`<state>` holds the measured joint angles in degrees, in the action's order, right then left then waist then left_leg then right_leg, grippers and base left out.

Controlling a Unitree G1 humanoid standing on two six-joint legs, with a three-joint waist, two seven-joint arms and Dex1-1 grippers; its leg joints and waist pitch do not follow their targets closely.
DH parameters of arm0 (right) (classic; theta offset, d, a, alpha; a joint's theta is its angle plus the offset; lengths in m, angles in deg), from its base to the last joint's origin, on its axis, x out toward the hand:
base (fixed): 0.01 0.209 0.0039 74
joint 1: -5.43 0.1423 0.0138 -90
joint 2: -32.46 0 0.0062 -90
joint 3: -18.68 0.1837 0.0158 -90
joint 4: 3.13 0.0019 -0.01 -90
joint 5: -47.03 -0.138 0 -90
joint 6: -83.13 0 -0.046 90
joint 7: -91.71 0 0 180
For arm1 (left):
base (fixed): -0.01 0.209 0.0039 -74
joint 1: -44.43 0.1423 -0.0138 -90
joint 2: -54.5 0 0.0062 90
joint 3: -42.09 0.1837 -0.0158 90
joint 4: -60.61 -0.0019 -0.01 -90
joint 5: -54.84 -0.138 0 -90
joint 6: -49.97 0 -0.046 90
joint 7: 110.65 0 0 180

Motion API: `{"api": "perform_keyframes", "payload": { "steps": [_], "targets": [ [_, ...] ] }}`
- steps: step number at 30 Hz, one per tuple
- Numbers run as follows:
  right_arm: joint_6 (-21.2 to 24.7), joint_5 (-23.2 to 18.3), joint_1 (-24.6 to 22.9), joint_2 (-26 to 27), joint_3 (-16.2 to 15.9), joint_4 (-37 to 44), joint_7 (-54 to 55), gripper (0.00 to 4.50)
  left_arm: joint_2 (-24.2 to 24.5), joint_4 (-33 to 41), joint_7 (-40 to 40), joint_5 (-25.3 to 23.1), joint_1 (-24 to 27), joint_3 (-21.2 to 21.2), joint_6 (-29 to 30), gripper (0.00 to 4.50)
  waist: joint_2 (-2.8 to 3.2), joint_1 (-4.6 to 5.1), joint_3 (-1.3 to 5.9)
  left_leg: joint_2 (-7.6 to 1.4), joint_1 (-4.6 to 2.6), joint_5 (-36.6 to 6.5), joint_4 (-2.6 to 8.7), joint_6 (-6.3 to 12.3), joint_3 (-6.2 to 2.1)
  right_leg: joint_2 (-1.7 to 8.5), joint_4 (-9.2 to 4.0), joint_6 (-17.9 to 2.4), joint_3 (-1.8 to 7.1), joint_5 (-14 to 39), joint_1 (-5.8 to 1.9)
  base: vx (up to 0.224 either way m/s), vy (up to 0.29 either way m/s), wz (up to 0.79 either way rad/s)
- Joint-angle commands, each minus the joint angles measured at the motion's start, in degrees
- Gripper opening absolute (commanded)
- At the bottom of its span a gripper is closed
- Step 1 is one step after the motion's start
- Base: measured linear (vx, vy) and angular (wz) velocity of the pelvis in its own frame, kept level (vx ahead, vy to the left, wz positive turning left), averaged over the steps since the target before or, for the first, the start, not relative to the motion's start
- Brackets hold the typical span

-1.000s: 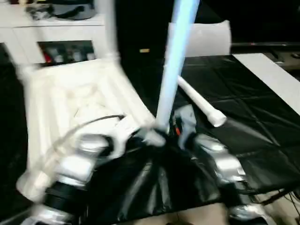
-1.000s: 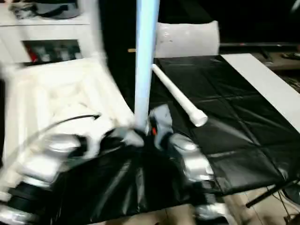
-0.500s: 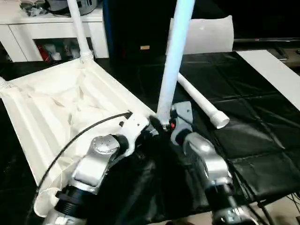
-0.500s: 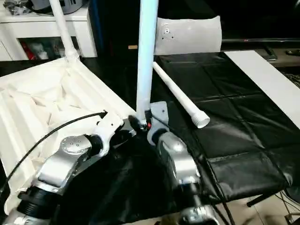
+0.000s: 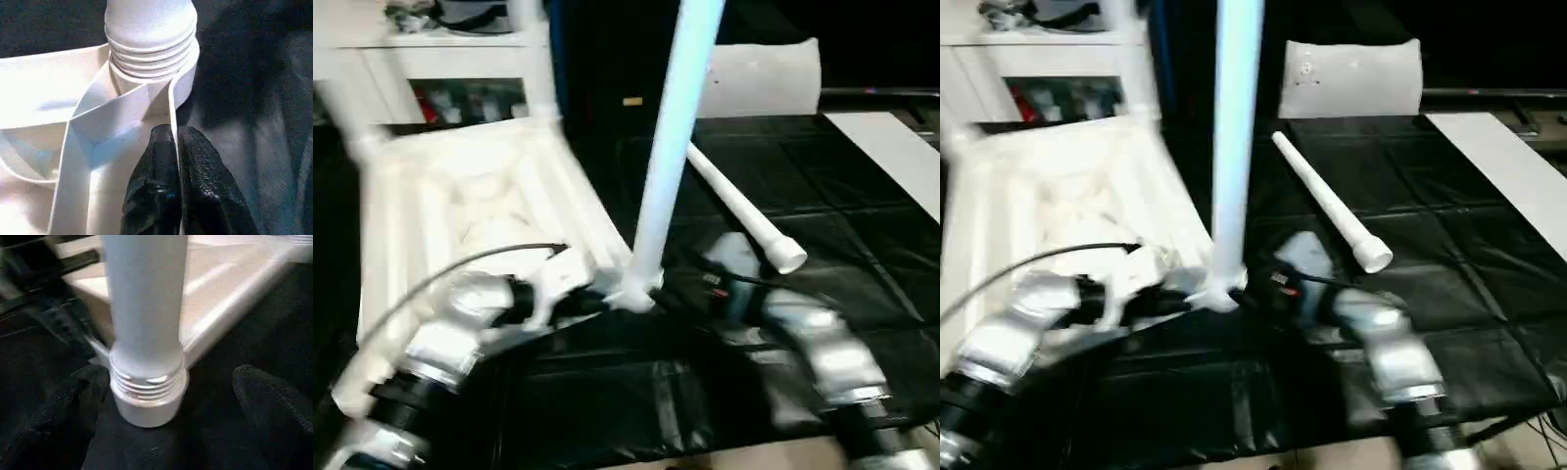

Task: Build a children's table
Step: Rotate leg to tighten

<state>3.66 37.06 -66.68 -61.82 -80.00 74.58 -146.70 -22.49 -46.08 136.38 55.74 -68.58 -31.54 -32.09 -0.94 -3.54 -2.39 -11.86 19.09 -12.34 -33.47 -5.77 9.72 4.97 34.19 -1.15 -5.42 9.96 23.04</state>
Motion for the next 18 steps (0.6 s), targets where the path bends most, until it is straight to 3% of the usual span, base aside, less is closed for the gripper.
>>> {"api": "perform_keyframes", "payload": {
  "steps": [1,5,12,13,18],
  "targets": [
    [-1.2,-1.0,1.1,-1.4,-1.0,0.3,-4.3,4.44,0.1,0.0,5.6,0.1,-1.0,4.0,-2.3,0.00,0.33,0.18,3.22,-1.36,0.36,-8.2,3.86,3.63,0.10,3.02,-3.36,-12.0,3.22,10.0,-3.19,0.000,0.000,0.00],
    [-3.9,-0.4,3.5,-3.5,-3.1,-2.1,-9.2,4.44,1.2,-1.2,10.3,0.5,-2.0,5.9,-4.5,0.00,0.16,-0.03,3.26,-1.35,0.31,-7.6,3.80,3.87,0.22,3.00,-3.16,-13.1,3.17,9.4,-3.19,0.000,0.000,0.00],
    [-6.2,1.4,6.2,-3.7,-6.4,-5.8,-13.5,4.44,1.0,-2.4,14.4,0.4,-3.3,7.3,-6.9,0.00,-0.22,-0.69,3.21,-1.53,0.34,-7.3,3.74,3.46,0.30,3.26,-3.16,-12.4,3.23,11.7,-3.16,0.000,0.000,0.00],
    [-6.2,1.4,6.3,-3.6,-6.6,-6.0,-13.7,4.16,1.0,-2.4,14.5,0.4,-3.3,7.4,-7.0,0.00,-0.19,-0.79,3.19,-1.52,0.36,-7.4,3.74,3.43,0.30,3.25,-3.19,-12.4,3.24,11.8,-3.16,0.000,0.000,0.00],
    [-6.7,1.2,7.6,-3.3,-8.5,-7.5,-16.6,3.77,1.0,-3.1,15.5,0.3,-4.0,7.9,-8.2,0.00,-0.30,-1.22,3.18,-1.59,0.31,-7.8,3.75,3.05,0.30,3.26,-3.17,-11.9,3.26,12.7,-3.14,0.000,0.000,0.00]
  ]
}}
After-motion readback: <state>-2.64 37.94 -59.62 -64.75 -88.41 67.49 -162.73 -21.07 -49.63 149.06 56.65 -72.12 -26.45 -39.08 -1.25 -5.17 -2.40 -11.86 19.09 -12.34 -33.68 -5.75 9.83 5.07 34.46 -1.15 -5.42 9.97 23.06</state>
